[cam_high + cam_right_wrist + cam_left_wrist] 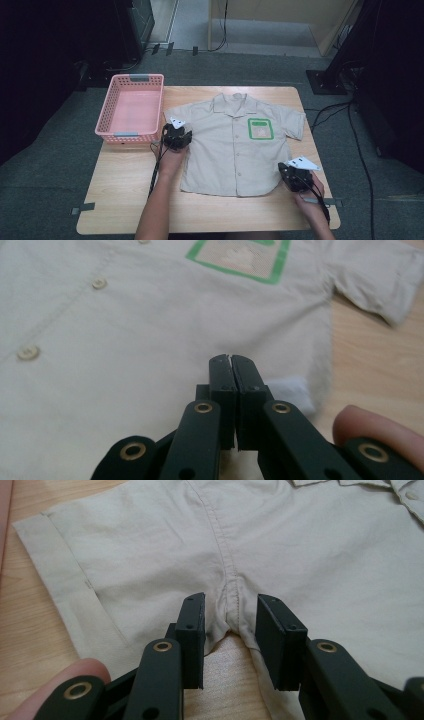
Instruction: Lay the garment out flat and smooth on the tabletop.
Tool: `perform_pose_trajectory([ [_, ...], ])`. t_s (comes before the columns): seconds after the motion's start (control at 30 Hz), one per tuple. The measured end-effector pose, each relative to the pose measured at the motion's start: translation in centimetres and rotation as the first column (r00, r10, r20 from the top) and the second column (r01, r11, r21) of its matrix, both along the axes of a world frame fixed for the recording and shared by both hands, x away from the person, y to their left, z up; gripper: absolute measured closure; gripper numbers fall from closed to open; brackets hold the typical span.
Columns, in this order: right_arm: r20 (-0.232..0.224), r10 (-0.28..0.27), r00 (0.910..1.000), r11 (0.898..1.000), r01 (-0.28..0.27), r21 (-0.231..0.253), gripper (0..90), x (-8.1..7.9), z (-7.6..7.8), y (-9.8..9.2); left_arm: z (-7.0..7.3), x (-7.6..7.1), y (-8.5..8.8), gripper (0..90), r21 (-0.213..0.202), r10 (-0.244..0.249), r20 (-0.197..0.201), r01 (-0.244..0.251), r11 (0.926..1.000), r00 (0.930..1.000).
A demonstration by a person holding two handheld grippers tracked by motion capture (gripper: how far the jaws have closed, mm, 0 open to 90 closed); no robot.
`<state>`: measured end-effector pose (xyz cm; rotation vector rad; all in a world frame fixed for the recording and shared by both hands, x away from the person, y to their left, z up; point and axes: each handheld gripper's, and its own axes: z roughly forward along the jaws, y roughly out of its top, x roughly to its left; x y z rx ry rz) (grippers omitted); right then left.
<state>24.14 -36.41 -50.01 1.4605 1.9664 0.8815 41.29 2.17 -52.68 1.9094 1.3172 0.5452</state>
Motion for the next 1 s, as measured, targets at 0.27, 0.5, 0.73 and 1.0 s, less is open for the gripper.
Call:
perform_pose_trajectory([
  [0.27, -0.048, -0.079, 0.9957, 0.997, 0.078, -0.023, 87.0, -4.4, -0.8, -3.3, 0.0, 0.0, -0.1, 65.4, 0.008, -0.002, 0.002, 0.002, 1.0000, 1.0000],
  [0.5, -0.065, -0.233, 0.9703, 0.972, 0.235, 0.024, 78.6, -7.0, -1.0, -7.9, 0.0, 0.0, -0.1, 65.4, 0.007, -0.001, 0.002, 0.001, 1.0000, 1.0000],
  [0.73, 0.052, -0.189, 0.9807, 0.979, 0.184, 0.084, 41.6, -6.6, 0.2, -8.5, 0.0, 0.0, -0.1, 65.3, 0.008, -0.001, 0.002, 0.001, 1.0000, 1.0000],
  [1.0, -0.076, -0.126, 0.9892, 0.988, 0.131, 0.075, 10.3, -4.6, -2.4, -8.1, 0.0, 0.0, -0.1, 64.5, 0.010, -0.001, 0.003, 0.001, 1.0000, 1.0000],
])
